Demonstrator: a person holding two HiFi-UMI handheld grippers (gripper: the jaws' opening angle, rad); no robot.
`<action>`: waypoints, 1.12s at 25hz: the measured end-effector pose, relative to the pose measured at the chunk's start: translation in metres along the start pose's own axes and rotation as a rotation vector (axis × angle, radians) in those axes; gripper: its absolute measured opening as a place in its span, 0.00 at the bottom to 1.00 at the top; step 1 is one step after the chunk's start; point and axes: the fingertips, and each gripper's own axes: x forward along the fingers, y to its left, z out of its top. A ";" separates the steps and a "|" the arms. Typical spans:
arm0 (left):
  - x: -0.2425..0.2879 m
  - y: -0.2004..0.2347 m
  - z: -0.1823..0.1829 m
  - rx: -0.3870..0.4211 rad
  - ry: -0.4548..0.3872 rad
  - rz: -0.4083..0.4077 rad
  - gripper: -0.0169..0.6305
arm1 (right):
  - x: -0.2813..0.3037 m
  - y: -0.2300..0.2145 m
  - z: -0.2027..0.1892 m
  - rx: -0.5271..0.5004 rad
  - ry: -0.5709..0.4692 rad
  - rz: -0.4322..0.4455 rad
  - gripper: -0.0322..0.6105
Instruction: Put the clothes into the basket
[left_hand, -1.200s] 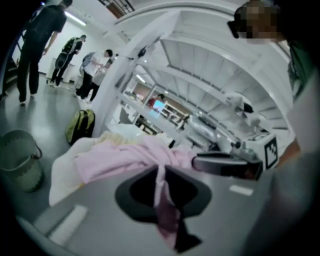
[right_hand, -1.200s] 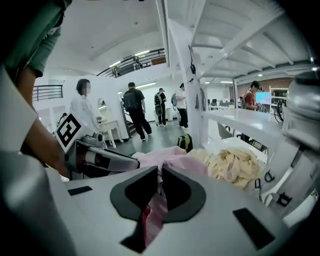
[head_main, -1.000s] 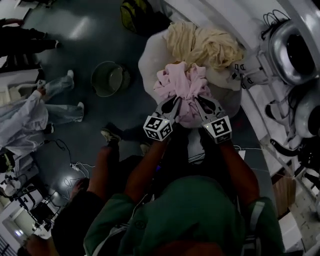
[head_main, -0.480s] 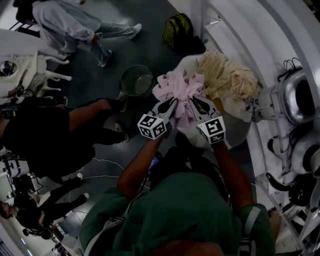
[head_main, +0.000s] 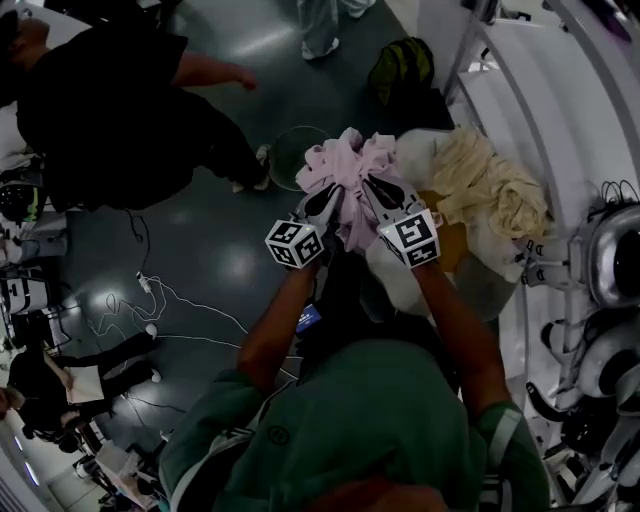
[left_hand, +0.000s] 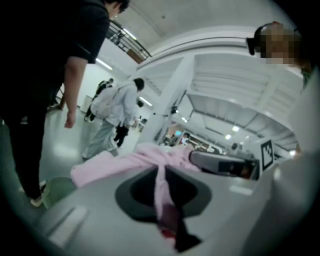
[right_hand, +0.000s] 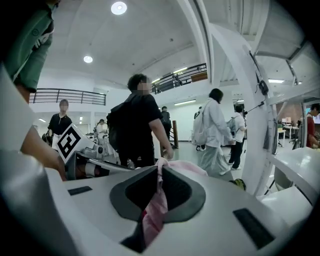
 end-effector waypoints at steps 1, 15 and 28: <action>0.000 0.018 0.002 -0.016 0.001 0.006 0.08 | 0.018 0.001 0.000 0.000 0.013 0.007 0.09; 0.013 0.259 0.016 -0.087 0.111 0.087 0.08 | 0.257 0.014 -0.043 0.090 0.169 0.052 0.09; 0.029 0.385 -0.028 -0.153 0.205 0.195 0.09 | 0.381 0.012 -0.108 0.124 0.351 0.077 0.09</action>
